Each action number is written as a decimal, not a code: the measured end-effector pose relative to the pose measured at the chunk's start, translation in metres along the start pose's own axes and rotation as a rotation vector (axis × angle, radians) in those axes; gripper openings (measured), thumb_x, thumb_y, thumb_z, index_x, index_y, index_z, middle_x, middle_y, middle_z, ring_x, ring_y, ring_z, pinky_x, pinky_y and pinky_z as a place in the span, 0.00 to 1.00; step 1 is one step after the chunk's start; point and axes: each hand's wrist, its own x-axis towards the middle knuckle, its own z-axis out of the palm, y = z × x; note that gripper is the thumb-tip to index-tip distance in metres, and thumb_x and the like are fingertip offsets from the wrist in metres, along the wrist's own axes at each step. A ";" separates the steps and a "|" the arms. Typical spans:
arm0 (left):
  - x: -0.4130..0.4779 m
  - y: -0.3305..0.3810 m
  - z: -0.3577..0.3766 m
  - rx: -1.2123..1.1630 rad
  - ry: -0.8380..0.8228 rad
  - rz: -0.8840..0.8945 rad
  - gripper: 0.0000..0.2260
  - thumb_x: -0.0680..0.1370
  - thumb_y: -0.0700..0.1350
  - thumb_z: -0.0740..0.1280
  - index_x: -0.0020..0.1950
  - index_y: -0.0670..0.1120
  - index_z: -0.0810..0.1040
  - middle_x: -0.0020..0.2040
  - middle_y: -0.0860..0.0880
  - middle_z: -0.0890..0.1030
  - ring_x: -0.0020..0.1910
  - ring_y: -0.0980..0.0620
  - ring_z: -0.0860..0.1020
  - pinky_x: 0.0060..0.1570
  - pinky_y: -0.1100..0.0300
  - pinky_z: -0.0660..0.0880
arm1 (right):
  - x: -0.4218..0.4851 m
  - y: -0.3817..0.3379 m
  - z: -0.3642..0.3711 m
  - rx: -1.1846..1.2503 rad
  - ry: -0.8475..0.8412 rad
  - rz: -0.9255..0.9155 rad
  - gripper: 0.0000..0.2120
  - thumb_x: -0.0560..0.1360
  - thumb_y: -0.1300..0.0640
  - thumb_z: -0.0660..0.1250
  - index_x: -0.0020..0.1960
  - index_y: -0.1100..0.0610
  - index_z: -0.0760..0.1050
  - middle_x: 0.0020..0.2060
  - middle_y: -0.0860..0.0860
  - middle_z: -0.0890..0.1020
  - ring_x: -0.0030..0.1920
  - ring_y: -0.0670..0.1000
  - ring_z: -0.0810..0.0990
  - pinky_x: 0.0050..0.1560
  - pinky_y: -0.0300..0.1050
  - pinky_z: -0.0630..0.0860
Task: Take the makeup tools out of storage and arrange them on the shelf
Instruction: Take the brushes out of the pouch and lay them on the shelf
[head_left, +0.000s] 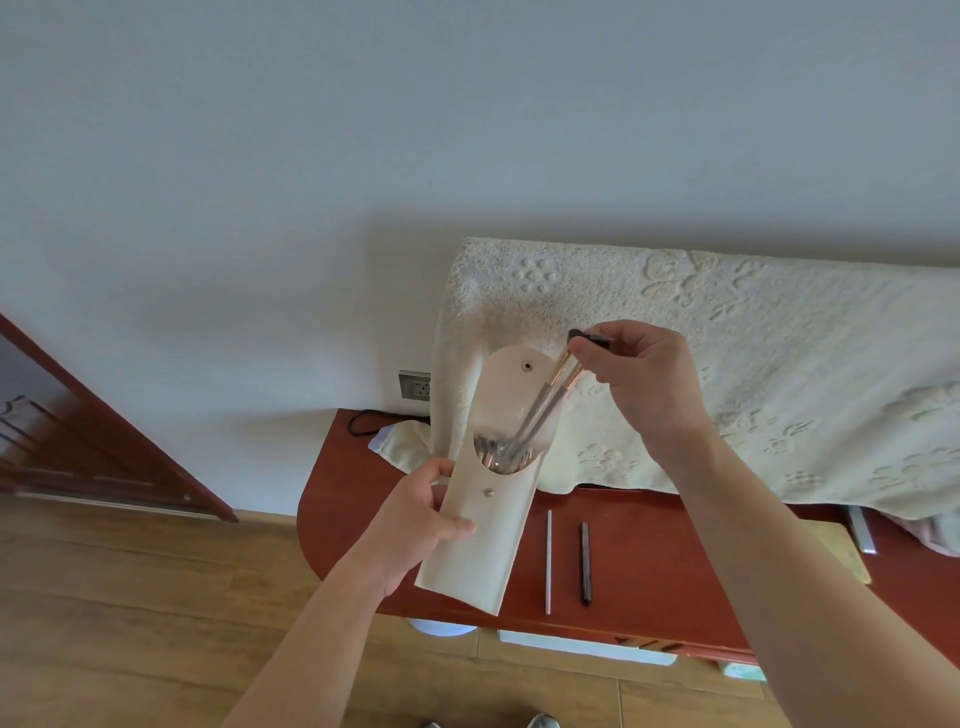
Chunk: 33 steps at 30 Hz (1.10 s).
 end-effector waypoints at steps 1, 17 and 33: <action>0.000 -0.001 0.000 -0.006 0.017 -0.005 0.22 0.72 0.32 0.72 0.62 0.50 0.73 0.50 0.50 0.86 0.50 0.50 0.84 0.58 0.44 0.78 | -0.001 -0.001 0.000 0.014 0.003 0.006 0.03 0.72 0.60 0.75 0.41 0.53 0.83 0.31 0.48 0.80 0.34 0.45 0.75 0.38 0.41 0.72; -0.005 -0.011 0.004 0.017 0.112 -0.027 0.20 0.72 0.34 0.73 0.59 0.52 0.74 0.48 0.54 0.85 0.47 0.55 0.84 0.50 0.53 0.79 | -0.010 -0.002 -0.018 0.034 0.004 0.036 0.02 0.72 0.59 0.74 0.41 0.55 0.83 0.36 0.54 0.80 0.37 0.50 0.75 0.41 0.45 0.74; -0.004 -0.003 0.010 -0.083 0.134 0.036 0.23 0.71 0.31 0.72 0.61 0.49 0.74 0.51 0.50 0.85 0.52 0.48 0.84 0.58 0.44 0.79 | -0.020 0.005 -0.028 0.057 -0.301 0.082 0.06 0.71 0.65 0.73 0.48 0.60 0.84 0.51 0.49 0.85 0.54 0.47 0.83 0.63 0.47 0.76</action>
